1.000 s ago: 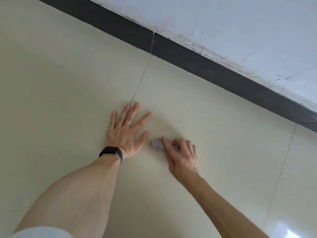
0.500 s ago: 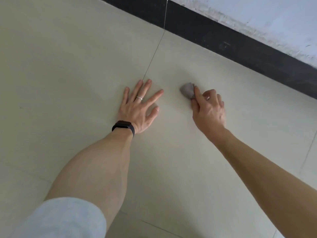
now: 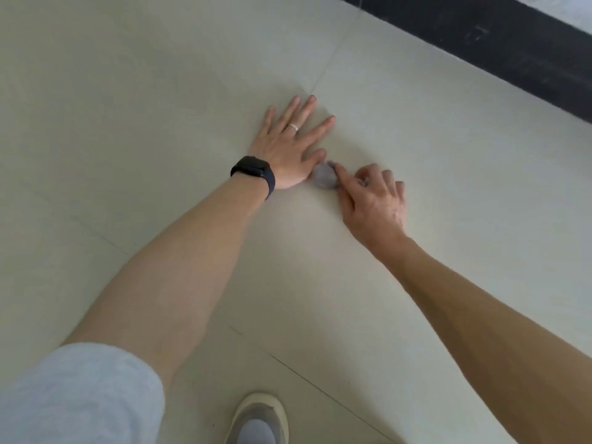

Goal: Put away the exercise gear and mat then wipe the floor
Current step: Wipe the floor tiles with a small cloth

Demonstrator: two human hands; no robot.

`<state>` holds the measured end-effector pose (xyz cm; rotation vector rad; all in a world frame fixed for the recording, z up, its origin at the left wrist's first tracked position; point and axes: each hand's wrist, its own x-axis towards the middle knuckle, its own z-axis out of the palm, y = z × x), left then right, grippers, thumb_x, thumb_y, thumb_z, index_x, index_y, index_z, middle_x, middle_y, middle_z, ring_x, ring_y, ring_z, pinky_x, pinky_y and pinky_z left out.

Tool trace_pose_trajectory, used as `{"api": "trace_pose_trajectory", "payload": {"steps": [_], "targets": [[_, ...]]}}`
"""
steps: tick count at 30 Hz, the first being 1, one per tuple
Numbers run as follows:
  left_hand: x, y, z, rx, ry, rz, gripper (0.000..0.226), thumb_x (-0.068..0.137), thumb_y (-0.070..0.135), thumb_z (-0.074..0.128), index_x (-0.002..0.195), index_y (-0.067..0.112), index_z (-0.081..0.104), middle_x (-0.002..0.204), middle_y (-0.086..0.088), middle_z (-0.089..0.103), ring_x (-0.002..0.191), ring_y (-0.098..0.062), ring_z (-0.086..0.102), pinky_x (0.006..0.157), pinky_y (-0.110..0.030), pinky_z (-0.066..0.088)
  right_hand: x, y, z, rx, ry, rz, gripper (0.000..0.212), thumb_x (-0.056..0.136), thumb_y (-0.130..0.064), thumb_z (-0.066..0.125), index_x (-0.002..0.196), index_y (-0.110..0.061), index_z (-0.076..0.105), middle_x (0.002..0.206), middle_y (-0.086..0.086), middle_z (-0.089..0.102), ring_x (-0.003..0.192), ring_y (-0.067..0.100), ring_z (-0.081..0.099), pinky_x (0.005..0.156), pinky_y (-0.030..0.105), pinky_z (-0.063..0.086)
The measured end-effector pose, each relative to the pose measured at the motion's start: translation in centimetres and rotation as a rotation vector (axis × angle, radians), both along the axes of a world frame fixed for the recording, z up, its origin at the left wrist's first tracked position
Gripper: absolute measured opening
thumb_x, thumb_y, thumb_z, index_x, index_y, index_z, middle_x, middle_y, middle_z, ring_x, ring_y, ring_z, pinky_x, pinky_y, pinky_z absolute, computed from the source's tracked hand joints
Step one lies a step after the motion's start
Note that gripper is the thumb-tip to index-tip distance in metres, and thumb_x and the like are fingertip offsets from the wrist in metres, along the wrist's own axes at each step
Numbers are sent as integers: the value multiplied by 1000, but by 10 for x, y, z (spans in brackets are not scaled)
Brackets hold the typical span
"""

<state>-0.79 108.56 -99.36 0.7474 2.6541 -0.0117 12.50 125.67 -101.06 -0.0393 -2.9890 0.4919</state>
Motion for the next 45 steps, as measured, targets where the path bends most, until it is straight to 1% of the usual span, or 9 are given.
{"api": "trace_pose_trajectory", "payload": {"steps": [3,6,13,22,29,32,37,41,45], "targets": [[52,-40,9,47,-31,297,64,101,55,26,156,45,-6,167,2,-15,153,-21,-14,123,-51,-6,14,-37,-1,-8,-55,-209,43,97,-28,54,139,-35,53,104,8,55,86,32,49,73,41,36],[134,-90,22,-15,-118,594,67,99,61,29,155,46,-5,167,1,-14,153,-22,-12,123,-51,-4,69,-82,10,-75,-125,-3,50,92,-21,58,140,-29,52,103,8,55,86,31,49,72,41,37],[143,-128,48,-269,-389,413,84,94,63,44,150,52,-17,163,6,-26,154,-20,-11,121,-56,-2,167,-125,20,-167,-267,562,48,83,-27,45,129,-28,63,94,2,56,80,28,51,67,37,40],[131,-115,64,-461,-442,330,107,93,19,64,152,43,-23,163,-4,-28,154,-26,-1,120,-55,13,16,-81,45,52,-347,-14,41,89,-11,50,125,-29,59,107,7,52,97,31,50,82,42,38],[117,-126,67,-430,-522,304,111,85,-10,48,150,50,-18,164,1,-24,154,-21,1,120,-53,10,113,-134,48,-36,-340,516,38,62,-18,81,99,-24,75,81,2,59,62,26,54,50,29,38],[119,-129,72,-381,-461,277,106,85,-11,42,153,48,-14,166,1,-20,154,-21,3,121,-53,14,93,-121,39,-76,-248,612,34,74,-27,79,108,-30,74,81,2,57,65,27,54,50,30,40],[121,-149,64,-189,-220,206,64,97,14,43,153,40,26,164,0,24,135,-24,39,90,-37,47,6,-78,29,-90,-158,78,34,97,-36,58,130,-40,60,98,5,57,86,31,53,73,42,49],[74,-147,64,-124,-69,138,42,98,22,40,139,30,46,103,-8,65,94,-32,59,67,-36,42,-20,-70,17,-151,-124,-396,42,99,-35,52,140,-42,52,112,8,52,99,33,48,84,42,38],[11,-139,58,-71,-19,43,55,94,21,45,147,32,37,129,-7,59,119,-30,50,81,-36,38,32,-129,9,-149,-22,-163,45,94,-26,62,138,-35,57,101,7,54,84,30,47,71,38,41]]}}
